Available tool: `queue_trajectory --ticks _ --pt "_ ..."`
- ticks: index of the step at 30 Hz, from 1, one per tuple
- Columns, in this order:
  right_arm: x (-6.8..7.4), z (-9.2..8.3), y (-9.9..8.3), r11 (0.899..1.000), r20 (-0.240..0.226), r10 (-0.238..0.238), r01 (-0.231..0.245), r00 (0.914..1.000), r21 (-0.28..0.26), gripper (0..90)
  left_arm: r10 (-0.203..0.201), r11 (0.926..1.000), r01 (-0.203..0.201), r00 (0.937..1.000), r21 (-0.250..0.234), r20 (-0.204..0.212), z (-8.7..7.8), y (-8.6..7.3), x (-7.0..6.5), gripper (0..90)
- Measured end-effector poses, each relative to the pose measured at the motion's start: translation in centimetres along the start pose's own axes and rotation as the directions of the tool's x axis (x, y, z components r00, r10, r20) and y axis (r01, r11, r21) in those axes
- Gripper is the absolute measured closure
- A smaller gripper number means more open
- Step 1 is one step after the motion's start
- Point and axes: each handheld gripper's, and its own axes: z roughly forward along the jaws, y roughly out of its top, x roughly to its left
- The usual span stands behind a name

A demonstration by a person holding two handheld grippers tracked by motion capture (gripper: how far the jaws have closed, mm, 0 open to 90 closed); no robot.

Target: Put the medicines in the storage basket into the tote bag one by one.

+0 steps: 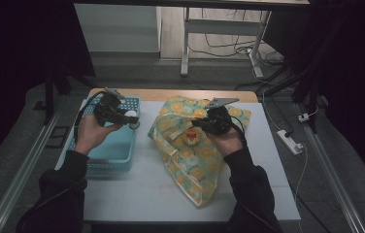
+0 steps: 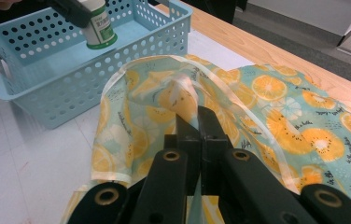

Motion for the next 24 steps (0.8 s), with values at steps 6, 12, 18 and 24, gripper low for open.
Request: queue_trajectory --ticks 6,12,18,24 --pt "0.0 -0.1 0.0 1.000 0.000 0.001 -0.001 1.0000 -0.003 90.0 0.046 0.9989 -0.046 0.9984 0.006 0.034 0.6 0.8 -1.9 50.2" --pt "0.0 -0.1 0.0 1.000 0.000 0.000 0.000 1.0000 -0.007 90.0 0.078 0.9969 -0.078 0.9952 0.009 0.060 1.3 1.5 -3.1 50.1" --pt "0.0 -0.1 0.0 1.000 0.001 -0.001 0.001 1.0000 -0.008 90.0 0.094 0.9955 -0.095 0.9910 0.005 0.095 2.5 2.3 -4.3 50.2" --pt "0.0 -0.2 0.1 1.000 0.000 -0.001 0.001 1.0000 -0.015 90.0 0.117 0.9929 -0.119 0.9858 0.004 0.120 3.5 2.9 -5.4 50.2"
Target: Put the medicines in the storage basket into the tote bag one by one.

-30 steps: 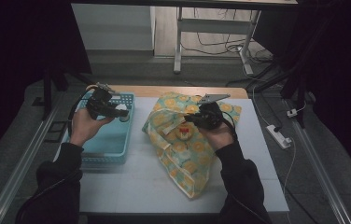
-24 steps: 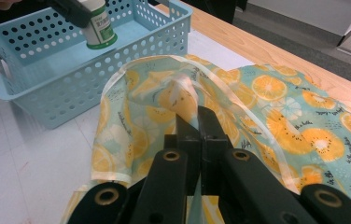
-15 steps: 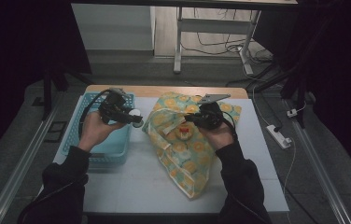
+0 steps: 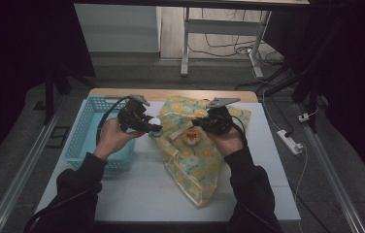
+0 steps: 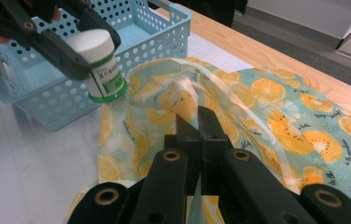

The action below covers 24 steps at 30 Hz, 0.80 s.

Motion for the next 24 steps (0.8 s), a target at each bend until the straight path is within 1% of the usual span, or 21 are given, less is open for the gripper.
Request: queue_trajectory --ticks 9,14,17,20,24 --pt "0.0 0.0 0.0 1.000 0.001 0.000 0.000 1.0000 -0.001 90.0 0.046 0.9988 -0.046 0.9981 0.015 0.042 1.6 1.0 -1.7 50.2" --pt "0.0 0.0 0.0 1.000 0.001 -0.002 0.002 1.0000 -0.001 90.0 0.061 0.9978 -0.063 0.9964 0.023 0.059 2.6 1.6 -2.4 50.1" --pt "0.1 0.0 0.1 1.000 0.001 -0.002 0.002 1.0000 -0.001 90.0 0.070 0.9970 -0.072 0.9954 0.029 0.065 3.4 2.0 -2.7 50.2" --pt "0.1 -0.1 0.1 1.000 0.001 -0.001 0.001 1.0000 -0.001 90.0 0.087 0.9949 -0.090 0.9941 0.046 0.065 4.2 2.5 -3.0 50.1" --pt "0.1 -0.1 0.1 1.000 -0.001 -0.002 0.002 1.0000 -0.009 90.0 0.097 0.9932 -0.101 0.9935 0.058 0.059 5.2 3.0 -3.2 50.1"
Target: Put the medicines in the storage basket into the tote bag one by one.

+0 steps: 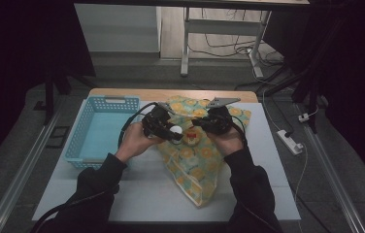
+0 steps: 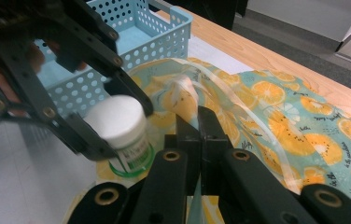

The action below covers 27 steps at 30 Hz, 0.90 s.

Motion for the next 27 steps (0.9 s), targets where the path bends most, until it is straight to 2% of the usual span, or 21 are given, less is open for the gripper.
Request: queue_trajectory --ticks 11,13,25,27 --pt "0.1 0.0 0.0 1.000 -0.001 -0.006 0.006 1.0000 -0.001 90.0 -0.025 0.9996 0.026 0.9972 0.011 -0.071 2.5 1.2 1.1 50.0" --pt "0.1 0.0 0.0 1.000 -0.002 -0.006 0.006 1.0000 0.000 90.0 -0.026 0.9994 0.028 0.9952 0.019 -0.094 2.9 1.3 1.5 50.0" --pt "0.1 0.1 0.0 1.000 0.000 -0.008 0.008 1.0000 0.007 90.0 -0.106 0.9943 0.103 0.9821 -0.026 -0.156 4.7 1.2 3.7 49.9" --pt "0.1 0.2 -0.1 1.000 0.001 -0.008 0.008 1.0000 0.011 90.0 -0.105 0.9945 0.103 0.9800 -0.020 -0.169 4.9 1.2 4.0 49.9"
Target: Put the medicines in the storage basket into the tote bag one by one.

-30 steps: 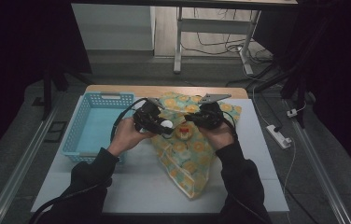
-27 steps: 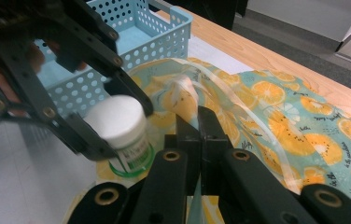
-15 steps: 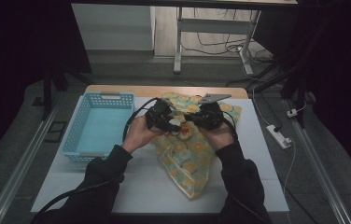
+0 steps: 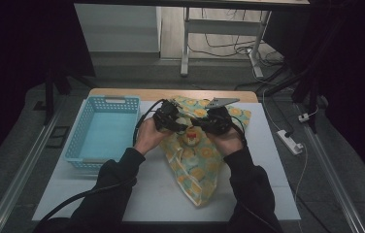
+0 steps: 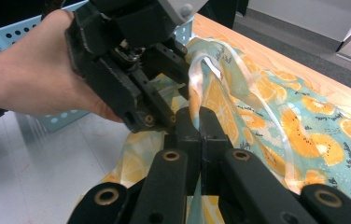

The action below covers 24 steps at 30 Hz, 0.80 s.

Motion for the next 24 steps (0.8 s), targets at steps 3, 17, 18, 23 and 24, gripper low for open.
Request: queue_trajectory --ticks 3,17,18,23,24 --pt "0.0 0.1 -0.1 1.000 0.003 -0.001 0.001 1.0000 0.006 90.0 -0.006 1.0000 0.005 0.9998 -0.002 -0.018 0.4 0.0 0.3 49.9" --pt "-0.2 0.4 -0.3 1.000 0.007 0.006 -0.006 1.0000 0.014 90.0 -0.011 0.9999 0.011 0.9996 -0.001 -0.025 0.9 -0.4 0.6 43.8" --pt "-0.3 0.3 -0.3 1.000 0.008 0.006 -0.006 1.0000 0.013 90.0 -0.015 0.9998 0.015 0.9997 -0.012 -0.017 0.8 -0.4 0.6 42.4" --pt "-0.3 0.2 -0.3 1.000 0.010 0.008 -0.008 0.9999 0.011 90.0 0.001 0.9998 -0.001 0.9999 -0.020 0.014 -0.5 -0.2 0.2 34.3" --pt "-0.3 0.2 -0.3 1.000 0.010 0.008 -0.008 0.9999 0.011 90.0 -0.001 0.9996 0.002 0.9998 -0.028 0.018 -0.7 -0.2 0.1 32.7"
